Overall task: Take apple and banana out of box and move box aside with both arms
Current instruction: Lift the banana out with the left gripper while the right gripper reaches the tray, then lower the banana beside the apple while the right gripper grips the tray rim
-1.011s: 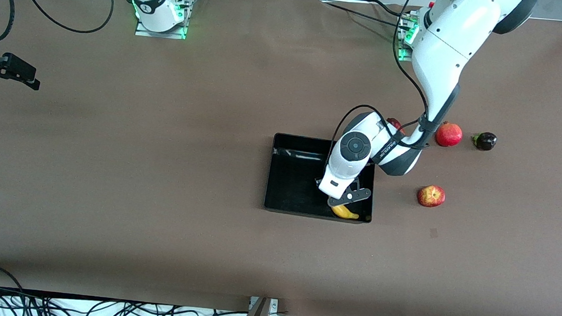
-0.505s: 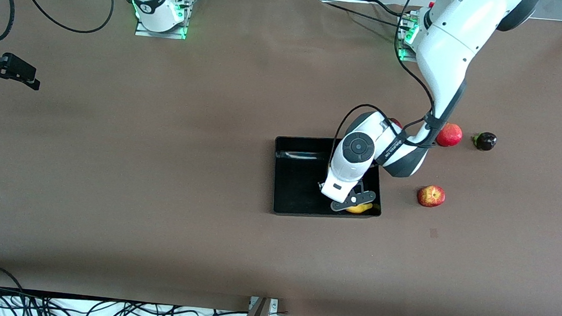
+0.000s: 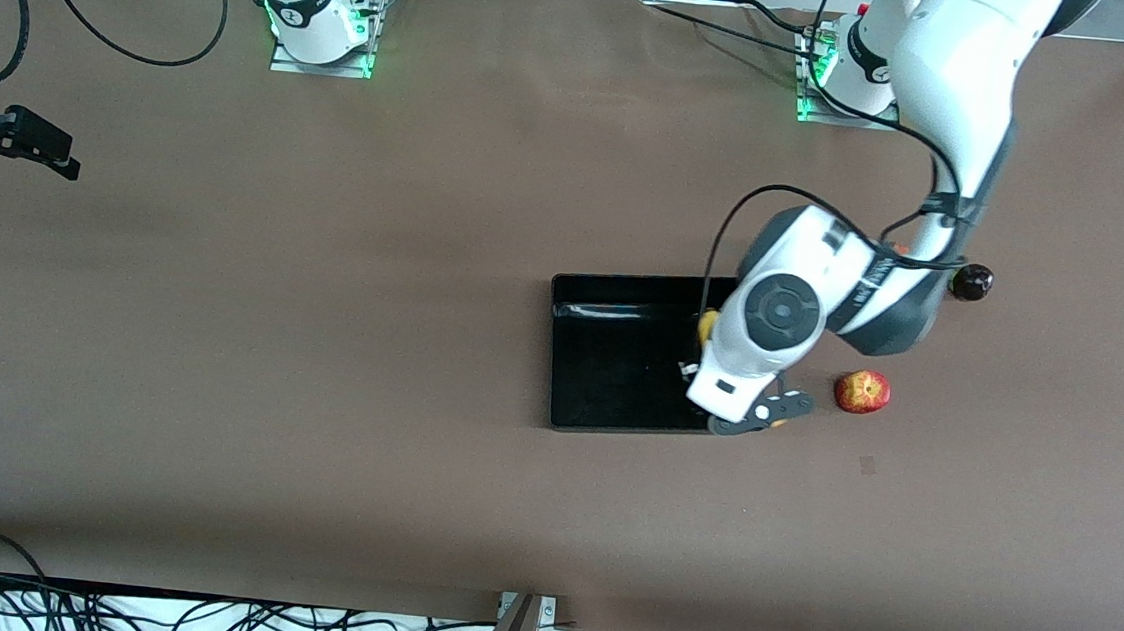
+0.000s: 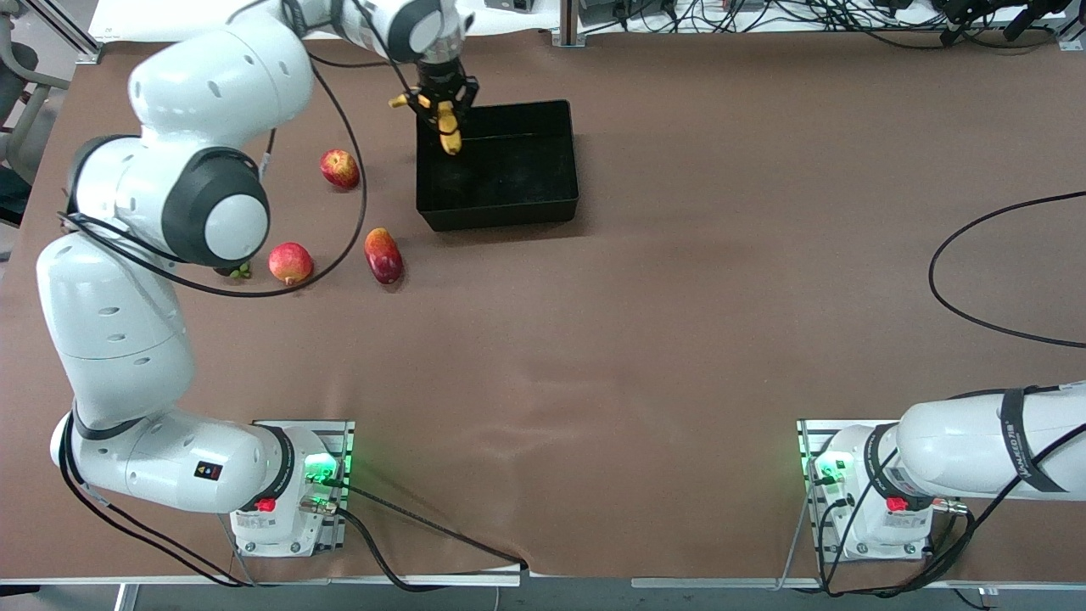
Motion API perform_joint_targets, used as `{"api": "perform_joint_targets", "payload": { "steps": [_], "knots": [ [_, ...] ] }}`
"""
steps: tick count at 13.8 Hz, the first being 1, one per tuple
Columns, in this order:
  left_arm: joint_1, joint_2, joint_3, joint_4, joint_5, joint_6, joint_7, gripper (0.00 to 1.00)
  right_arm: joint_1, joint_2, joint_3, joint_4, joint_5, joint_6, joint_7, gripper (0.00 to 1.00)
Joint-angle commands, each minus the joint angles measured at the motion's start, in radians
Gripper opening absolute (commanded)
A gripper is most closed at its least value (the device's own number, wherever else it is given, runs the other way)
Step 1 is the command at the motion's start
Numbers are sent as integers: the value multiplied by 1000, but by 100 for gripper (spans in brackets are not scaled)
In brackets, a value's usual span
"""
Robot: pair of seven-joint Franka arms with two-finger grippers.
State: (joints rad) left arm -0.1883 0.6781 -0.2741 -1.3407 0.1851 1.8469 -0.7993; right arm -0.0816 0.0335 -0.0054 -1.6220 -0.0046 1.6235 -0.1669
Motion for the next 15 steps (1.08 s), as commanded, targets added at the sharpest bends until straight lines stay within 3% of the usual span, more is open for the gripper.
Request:
{"api": "perform_joint_targets", "payload": {
  "steps": [1,5,8,11,13,15],
  "knots": [
    [194,-20,-81,-14,-10,-87,240,0,8,2,2,10,14,-10,-5,100],
    [426,-11,-126,-43,135,-118,640,0,123,34,2,5,14,-48,7,100],
    [521,15,-128,-57,174,-59,822,0,241,74,2,11,52,-24,58,100],
    [552,29,-122,-167,198,111,841,0,340,181,2,11,179,125,154,100],
    [576,-8,-114,-297,200,257,841,0,438,270,4,27,205,266,327,100],
    [590,-17,-114,-353,201,319,842,0,549,365,2,62,203,395,491,100]
  ]
}}
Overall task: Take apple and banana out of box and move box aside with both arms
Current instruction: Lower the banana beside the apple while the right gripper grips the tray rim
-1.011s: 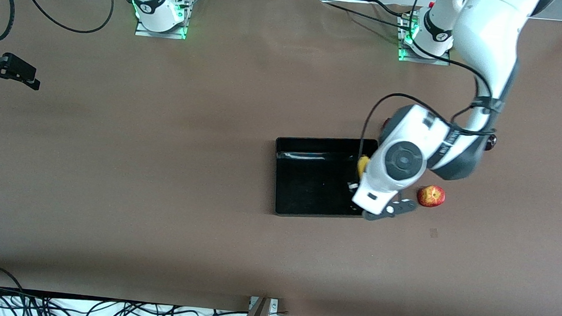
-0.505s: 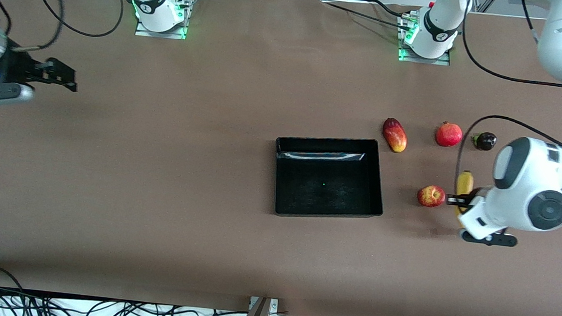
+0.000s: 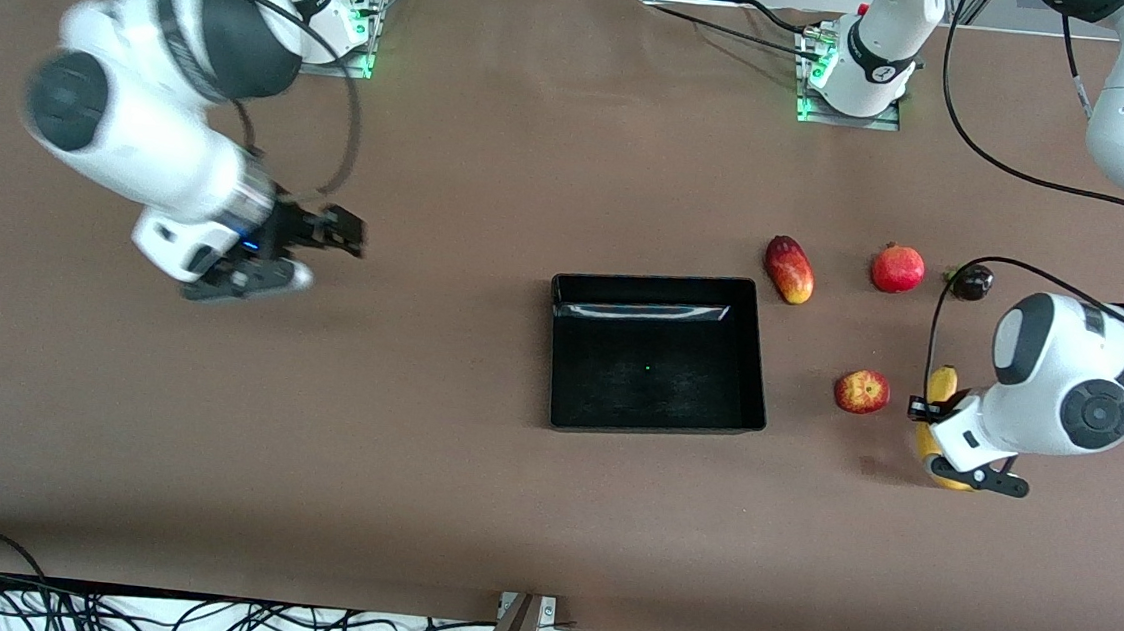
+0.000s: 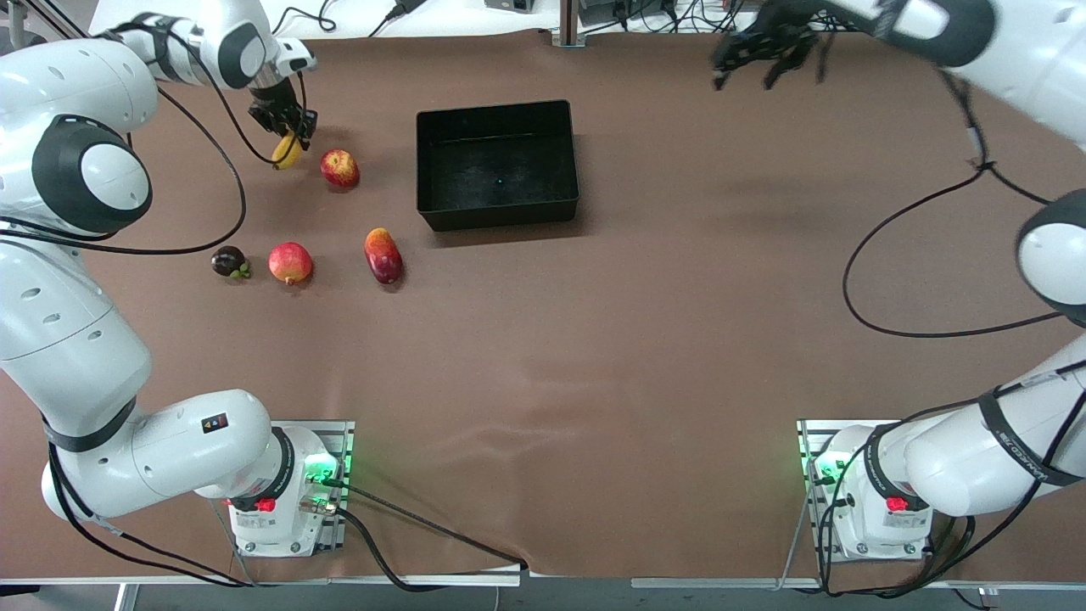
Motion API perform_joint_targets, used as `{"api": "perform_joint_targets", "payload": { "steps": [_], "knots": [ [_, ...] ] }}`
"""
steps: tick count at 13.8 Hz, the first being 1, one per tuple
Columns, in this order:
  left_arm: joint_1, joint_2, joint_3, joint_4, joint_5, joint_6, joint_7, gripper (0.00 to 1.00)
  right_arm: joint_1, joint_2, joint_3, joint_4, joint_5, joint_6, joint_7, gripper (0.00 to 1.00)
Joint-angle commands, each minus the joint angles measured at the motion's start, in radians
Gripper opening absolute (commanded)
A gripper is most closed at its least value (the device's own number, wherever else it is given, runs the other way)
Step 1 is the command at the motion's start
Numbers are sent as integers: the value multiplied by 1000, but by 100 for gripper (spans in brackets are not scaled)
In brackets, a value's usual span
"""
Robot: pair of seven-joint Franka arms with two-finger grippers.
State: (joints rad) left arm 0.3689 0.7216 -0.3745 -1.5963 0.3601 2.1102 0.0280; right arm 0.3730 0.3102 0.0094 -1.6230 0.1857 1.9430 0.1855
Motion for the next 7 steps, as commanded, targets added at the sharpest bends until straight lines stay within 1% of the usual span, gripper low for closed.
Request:
{"api": "perform_joint_targets", "payload": {
  "steps": [1,4,6,7],
  "knots": [
    [36,-57,-12,-100,31,57,27,0,140,128,-14,75,6,130,200,100],
    [48,-59,6,-131,68,79,104,0,220,231,-14,94,1,290,288,100],
    [61,-53,9,-175,100,137,119,0,259,282,-14,94,0,370,320,100],
    [61,-53,23,-201,103,170,118,0,286,305,-15,92,-3,404,362,100]
  ]
}}
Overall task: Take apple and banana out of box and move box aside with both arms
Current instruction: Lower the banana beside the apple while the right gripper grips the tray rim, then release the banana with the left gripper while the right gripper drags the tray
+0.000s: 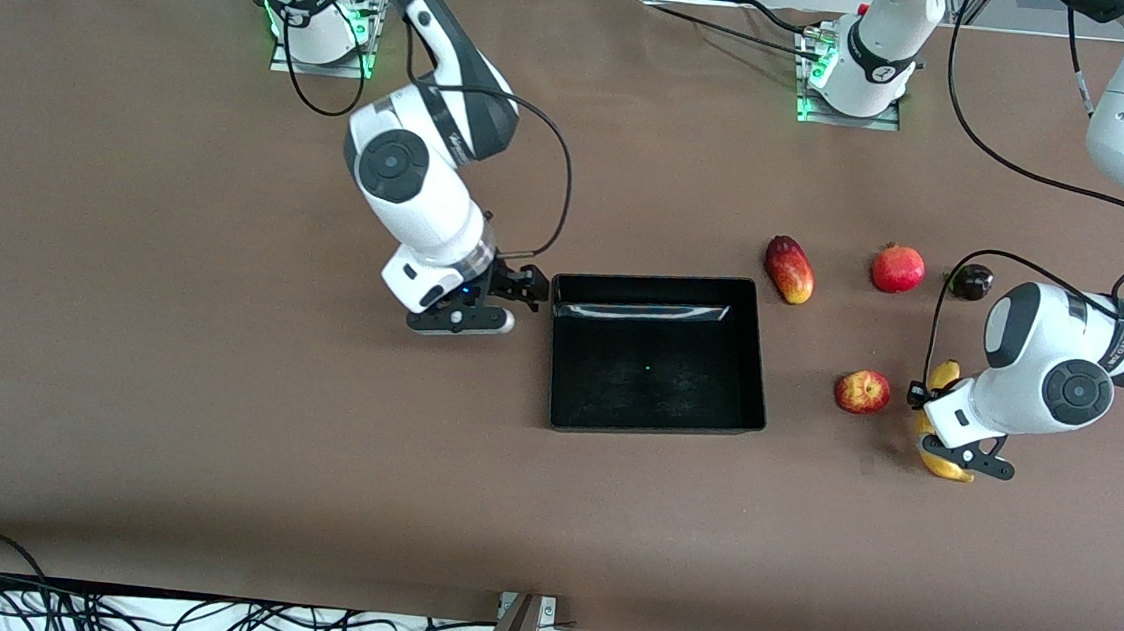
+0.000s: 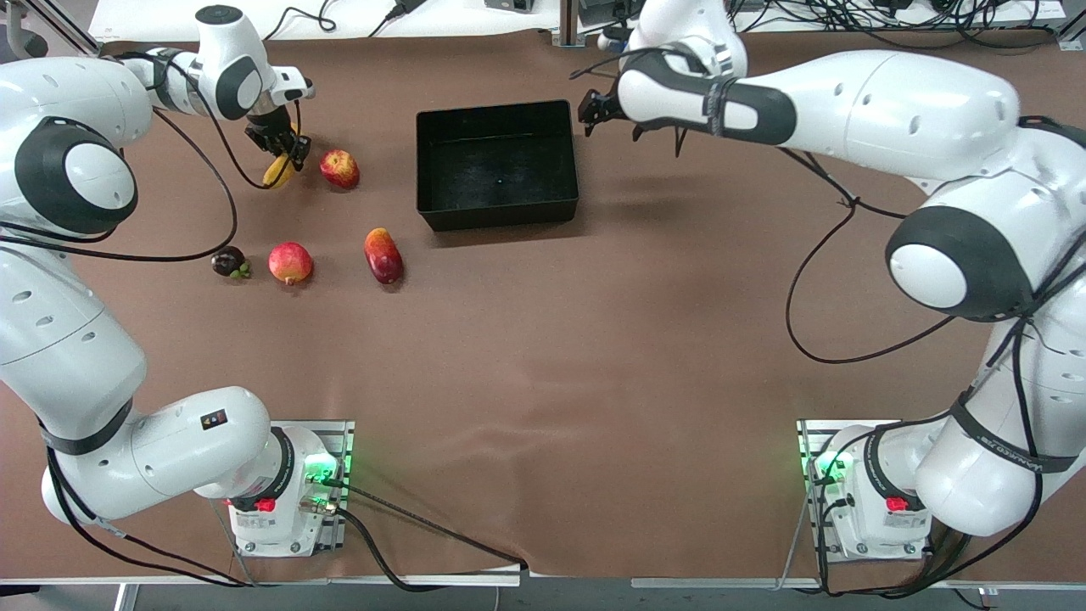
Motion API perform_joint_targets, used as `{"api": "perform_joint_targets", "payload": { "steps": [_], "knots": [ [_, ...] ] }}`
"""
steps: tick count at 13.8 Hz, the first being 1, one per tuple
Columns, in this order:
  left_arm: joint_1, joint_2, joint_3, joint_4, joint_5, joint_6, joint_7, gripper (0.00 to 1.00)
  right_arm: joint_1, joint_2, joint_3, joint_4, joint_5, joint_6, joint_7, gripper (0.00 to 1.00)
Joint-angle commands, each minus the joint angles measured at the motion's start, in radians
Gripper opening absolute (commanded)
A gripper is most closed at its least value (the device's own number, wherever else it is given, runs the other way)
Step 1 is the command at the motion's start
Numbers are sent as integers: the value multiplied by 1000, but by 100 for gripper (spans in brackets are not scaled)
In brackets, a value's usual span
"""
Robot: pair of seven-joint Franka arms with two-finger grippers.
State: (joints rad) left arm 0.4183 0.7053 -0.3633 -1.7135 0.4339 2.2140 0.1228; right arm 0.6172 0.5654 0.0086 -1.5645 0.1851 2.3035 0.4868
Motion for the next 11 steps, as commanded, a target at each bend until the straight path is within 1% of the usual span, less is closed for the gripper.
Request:
{"api": "perform_joint_targets", "payload": {
  "steps": [1,2,4,5,6,7,8,10,11],
  "knots": [
    [11,-39,18,-103,31,84,24,0,65,71,-19,34,-6,74,96,100],
    [11,-46,20,-121,31,85,24,0,79,91,-21,34,-18,103,107,100],
    [11,-64,20,-158,31,87,26,0,81,128,-21,35,-26,158,108,96],
    [11,-66,20,-167,32,87,26,0,87,145,-19,35,-24,192,116,86],
    [11,-70,20,-181,34,87,26,0,102,163,-21,35,-26,217,139,67],
    [11,-73,20,-193,48,92,26,0,107,182,-21,35,-27,232,165,46],
    [11,-78,21,-205,68,95,28,0,107,192,-21,35,-27,237,167,34],
    [11,-76,35,-210,92,95,28,0,102,194,-22,34,-27,237,158,2],
    [11,-73,37,-210,94,95,28,9,96,191,-22,34,-18,237,162,0]
  ]
}}
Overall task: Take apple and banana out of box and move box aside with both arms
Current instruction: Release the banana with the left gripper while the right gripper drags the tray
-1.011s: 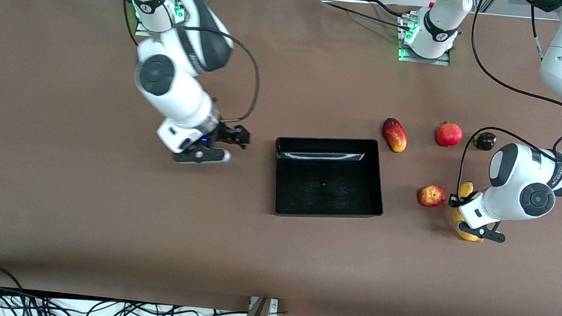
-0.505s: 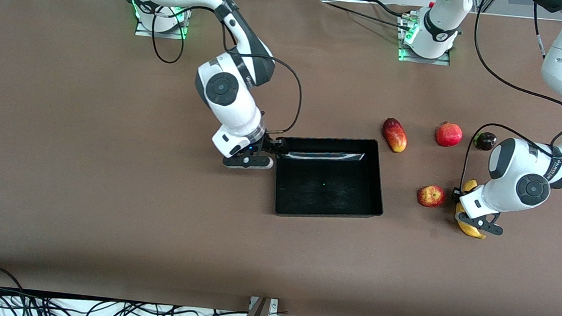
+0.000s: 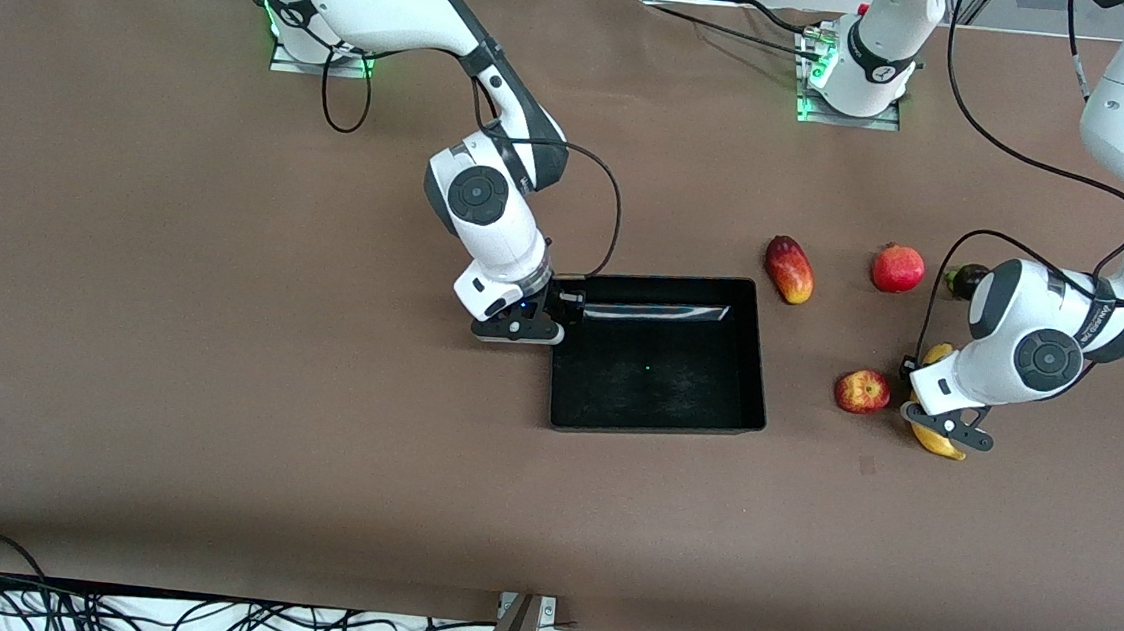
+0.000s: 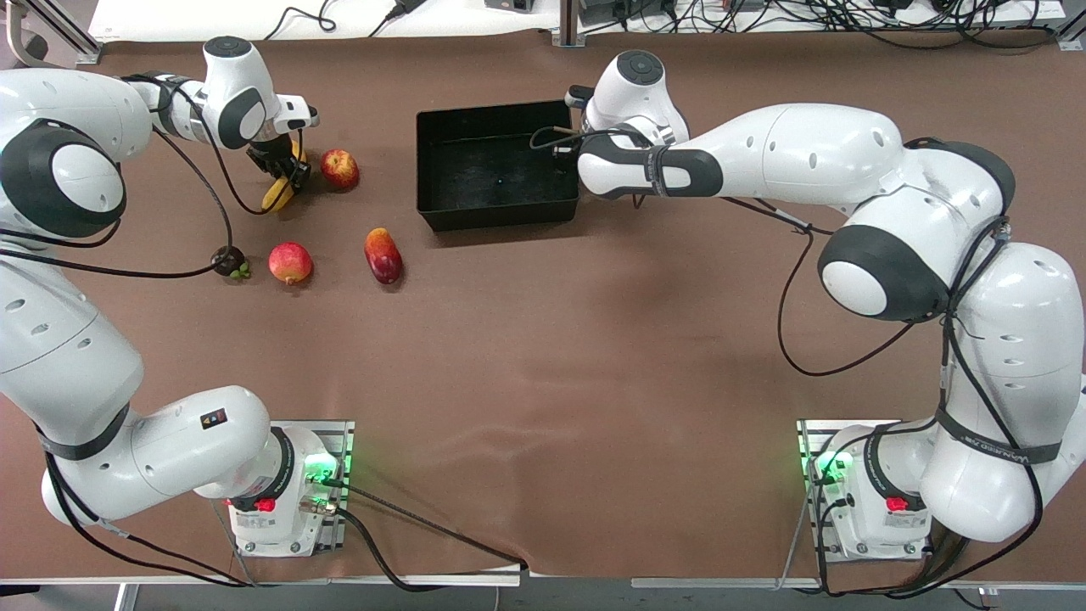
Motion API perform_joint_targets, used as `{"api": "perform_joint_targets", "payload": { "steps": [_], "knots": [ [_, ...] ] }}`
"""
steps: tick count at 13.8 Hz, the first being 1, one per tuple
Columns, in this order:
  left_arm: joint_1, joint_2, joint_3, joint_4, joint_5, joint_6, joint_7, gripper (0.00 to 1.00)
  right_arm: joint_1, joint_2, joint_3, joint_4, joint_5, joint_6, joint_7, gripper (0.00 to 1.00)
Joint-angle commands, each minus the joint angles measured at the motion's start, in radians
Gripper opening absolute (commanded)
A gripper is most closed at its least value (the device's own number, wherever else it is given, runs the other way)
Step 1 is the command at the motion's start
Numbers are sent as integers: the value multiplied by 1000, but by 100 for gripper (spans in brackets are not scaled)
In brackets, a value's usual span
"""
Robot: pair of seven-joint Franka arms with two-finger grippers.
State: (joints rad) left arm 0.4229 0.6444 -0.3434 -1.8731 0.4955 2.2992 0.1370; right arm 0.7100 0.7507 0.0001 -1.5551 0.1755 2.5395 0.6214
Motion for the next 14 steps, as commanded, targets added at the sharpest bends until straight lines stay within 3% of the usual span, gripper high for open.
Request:
{"api": "perform_joint_targets", "payload": {
  "steps": [1,2,5,8,11,14],
  "knots": [
    [2,-11,24,-51,31,12,29,63,-6,1,-14,24,-5,-1,23,0],
    [2,-12,26,-51,31,19,33,100,-21,-1,-15,24,-8,-4,14,0],
    [2,-54,27,-35,9,6,30,100,-55,-34,-15,18,-11,-28,8,0],
    [-41,-210,29,56,-217,-211,32,100,-122,-112,-15,15,-8,-160,-64,0],
    [-145,-275,73,257,-332,-491,3,100,-200,-206,-17,12,-7,-338,-159,0],
    [-205,-399,188,276,-536,-534,-30,100,-260,-287,-63,-5,-5,-511,-328,0]
  ]
}}
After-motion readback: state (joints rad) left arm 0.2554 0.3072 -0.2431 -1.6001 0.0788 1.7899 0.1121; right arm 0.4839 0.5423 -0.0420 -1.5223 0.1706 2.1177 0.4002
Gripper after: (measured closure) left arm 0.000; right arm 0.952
